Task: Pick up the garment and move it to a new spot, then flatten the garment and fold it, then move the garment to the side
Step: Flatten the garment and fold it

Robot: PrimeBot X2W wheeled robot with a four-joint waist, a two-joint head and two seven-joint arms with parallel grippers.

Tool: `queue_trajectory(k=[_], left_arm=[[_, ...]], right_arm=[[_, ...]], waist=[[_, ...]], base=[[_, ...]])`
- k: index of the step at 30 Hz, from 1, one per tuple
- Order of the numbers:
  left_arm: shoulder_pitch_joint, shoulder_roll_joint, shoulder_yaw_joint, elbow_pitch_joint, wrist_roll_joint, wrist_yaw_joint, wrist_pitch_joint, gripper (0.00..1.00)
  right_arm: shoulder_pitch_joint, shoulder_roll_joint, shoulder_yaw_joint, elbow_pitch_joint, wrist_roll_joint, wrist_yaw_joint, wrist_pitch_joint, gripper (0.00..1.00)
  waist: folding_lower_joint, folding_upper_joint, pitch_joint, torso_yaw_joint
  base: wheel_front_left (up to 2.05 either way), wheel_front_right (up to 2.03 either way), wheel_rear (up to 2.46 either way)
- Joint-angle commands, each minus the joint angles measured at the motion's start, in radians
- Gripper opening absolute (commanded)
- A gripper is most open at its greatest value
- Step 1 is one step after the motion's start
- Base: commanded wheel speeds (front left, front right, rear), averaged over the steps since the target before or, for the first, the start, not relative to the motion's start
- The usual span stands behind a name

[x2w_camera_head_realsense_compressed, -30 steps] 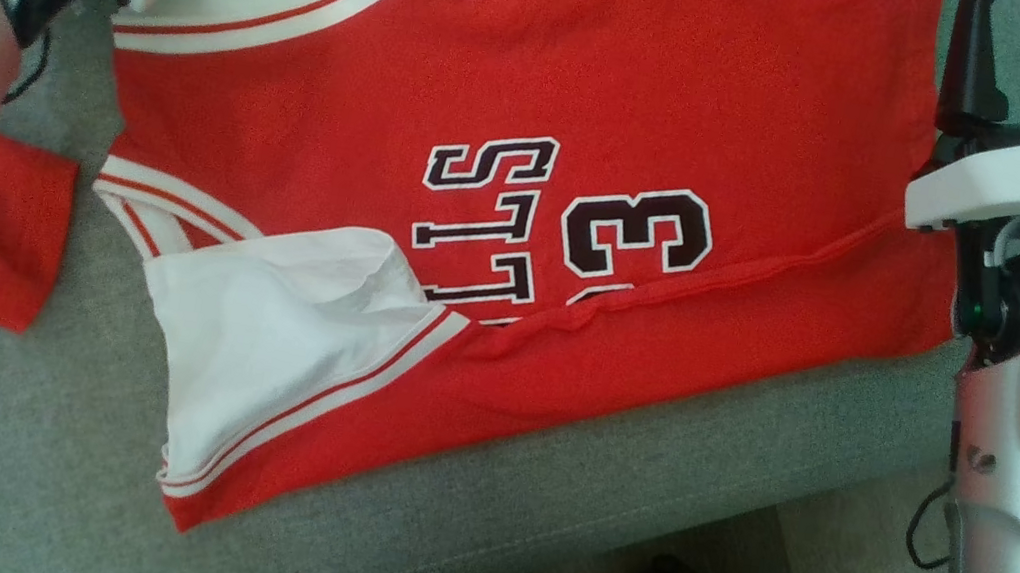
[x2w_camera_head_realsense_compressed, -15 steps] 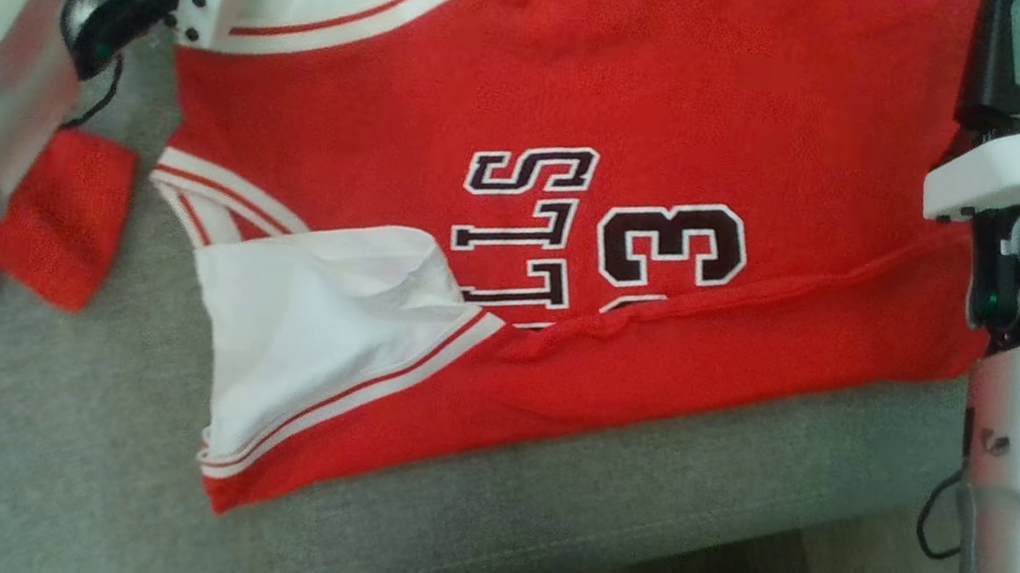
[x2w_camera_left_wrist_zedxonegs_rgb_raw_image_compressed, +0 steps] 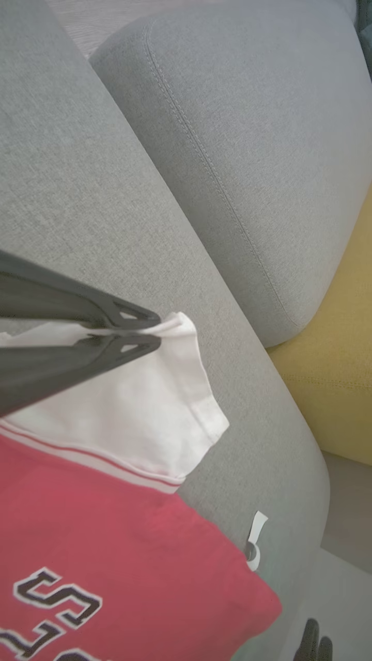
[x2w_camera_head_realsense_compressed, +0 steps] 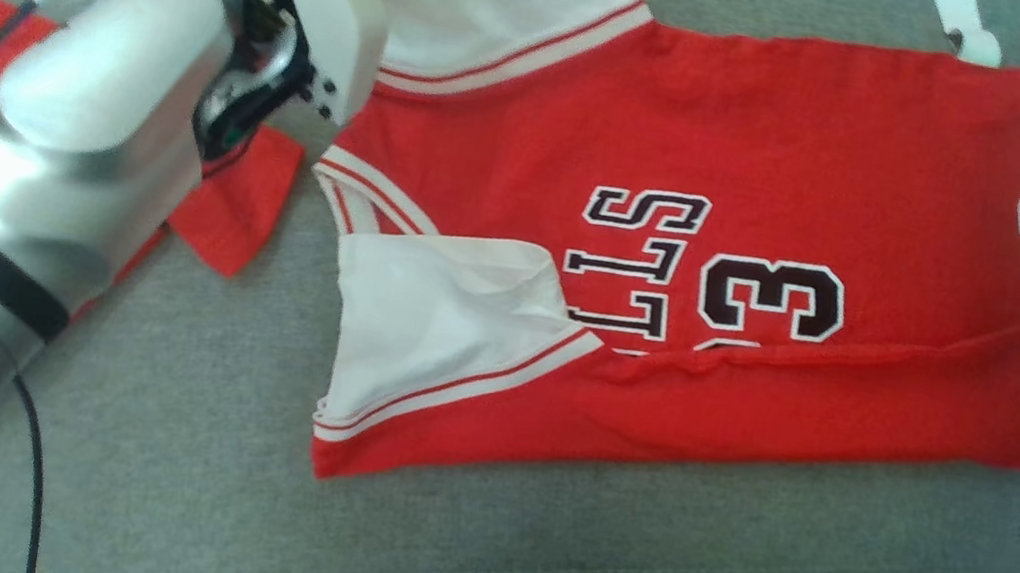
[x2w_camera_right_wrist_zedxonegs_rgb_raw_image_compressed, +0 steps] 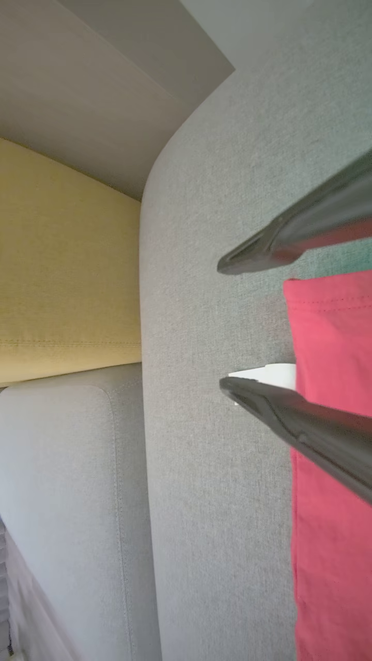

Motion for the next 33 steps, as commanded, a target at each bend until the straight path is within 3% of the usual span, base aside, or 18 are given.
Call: queue_trajectory(k=[1, 14, 29, 30, 31, 33], left_arm=[[-0.039, 0.029, 0.026, -0.028, 0.008, 0.007, -0.01, 0.0], [-0.009, 0.083, 0.007, -0.197, 0.013, 0.052, 0.04, 0.0], [-0.025, 0.114, 0.009, -0.261, 0.011, 0.085, 0.071, 0.0], [-0.025, 0.115, 0.01, -0.261, 0.011, 0.086, 0.071, 0.0], [-0.026, 0.116, 0.01, -0.259, 0.011, 0.088, 0.071, 0.0], [-0.026, 0.119, 0.01, -0.255, 0.011, 0.091, 0.07, 0.0]], right_arm=[[-0.036, -0.016, 0.009, -0.024, 0.002, 0.003, 0.002, 1.0], [-0.138, -0.064, -0.062, 0.249, -0.06, 0.003, 0.08, 1.0], [-0.208, -0.043, -0.081, 0.395, -0.131, 0.003, 0.109, 1.0], [-0.211, -0.041, -0.083, 0.401, -0.126, 0.003, 0.109, 0.53], [-0.214, -0.038, -0.085, 0.405, -0.12, 0.003, 0.103, 0.0], [-0.221, -0.036, -0.085, 0.406, -0.109, 0.003, 0.08, 0.0]], waist=[[0.0, 0.0, -0.01, 0.016], [0.0, 0.0, 0.015, 0.038], [0.0, 0.0, 0.049, 0.041], [0.0, 0.0, 0.049, 0.042], [0.0, 0.0, 0.049, 0.042], [0.0, 0.0, 0.049, 0.042]], base=[[0.0, 0.0, 0.0], [0.0, 0.0, 0.0], [0.0, 0.0, 0.0], [0.0, 0.0, 0.0], [0.0, 0.0, 0.0], [0.0, 0.0, 0.0]])
